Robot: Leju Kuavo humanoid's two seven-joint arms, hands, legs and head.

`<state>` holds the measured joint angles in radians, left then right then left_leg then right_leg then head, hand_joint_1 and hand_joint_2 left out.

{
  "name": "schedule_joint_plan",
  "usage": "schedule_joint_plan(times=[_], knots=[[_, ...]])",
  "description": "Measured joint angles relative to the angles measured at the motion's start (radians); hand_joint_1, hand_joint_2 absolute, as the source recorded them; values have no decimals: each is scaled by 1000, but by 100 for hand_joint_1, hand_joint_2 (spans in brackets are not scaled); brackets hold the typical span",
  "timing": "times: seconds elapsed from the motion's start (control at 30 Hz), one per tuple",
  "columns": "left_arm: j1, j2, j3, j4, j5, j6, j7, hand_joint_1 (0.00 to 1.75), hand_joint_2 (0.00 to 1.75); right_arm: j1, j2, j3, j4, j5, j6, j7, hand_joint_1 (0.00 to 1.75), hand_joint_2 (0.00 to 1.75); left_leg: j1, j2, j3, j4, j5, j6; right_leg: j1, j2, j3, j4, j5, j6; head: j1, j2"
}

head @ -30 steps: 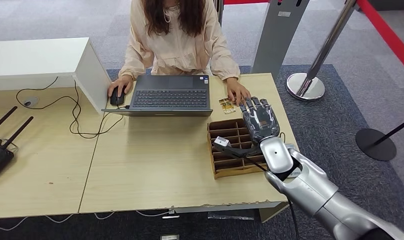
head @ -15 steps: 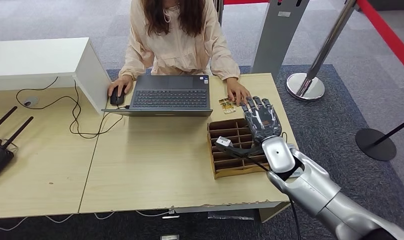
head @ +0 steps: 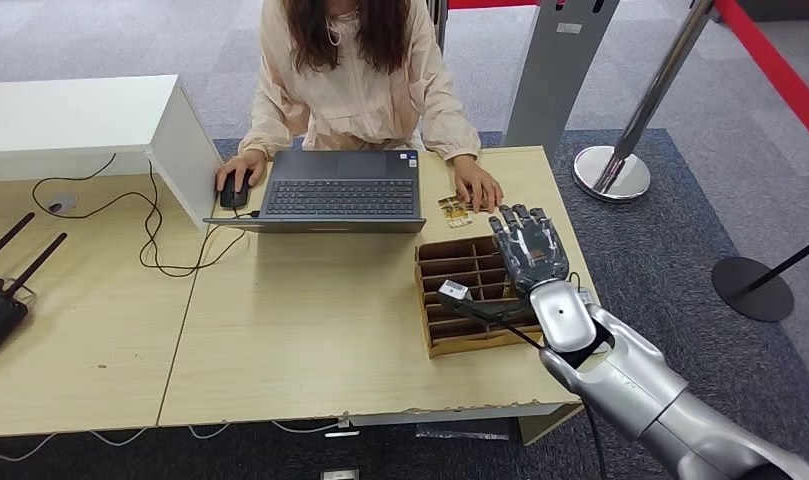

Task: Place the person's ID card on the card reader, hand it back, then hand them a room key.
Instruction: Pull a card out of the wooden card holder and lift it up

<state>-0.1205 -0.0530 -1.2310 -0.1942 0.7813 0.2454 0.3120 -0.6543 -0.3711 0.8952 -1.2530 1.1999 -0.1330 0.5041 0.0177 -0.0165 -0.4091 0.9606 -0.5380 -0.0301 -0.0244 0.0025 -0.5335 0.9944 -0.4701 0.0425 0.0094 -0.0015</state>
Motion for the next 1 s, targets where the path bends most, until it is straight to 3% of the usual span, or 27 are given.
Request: schedule_joint_plan(times=[1.0], knots=[[0,0,0,0,5,1,-27,0,0,20,4,-2,98,-16,-110,-15,59,175,0,0,1,0,0,0,0,0,1,0,0,0,0,0]])
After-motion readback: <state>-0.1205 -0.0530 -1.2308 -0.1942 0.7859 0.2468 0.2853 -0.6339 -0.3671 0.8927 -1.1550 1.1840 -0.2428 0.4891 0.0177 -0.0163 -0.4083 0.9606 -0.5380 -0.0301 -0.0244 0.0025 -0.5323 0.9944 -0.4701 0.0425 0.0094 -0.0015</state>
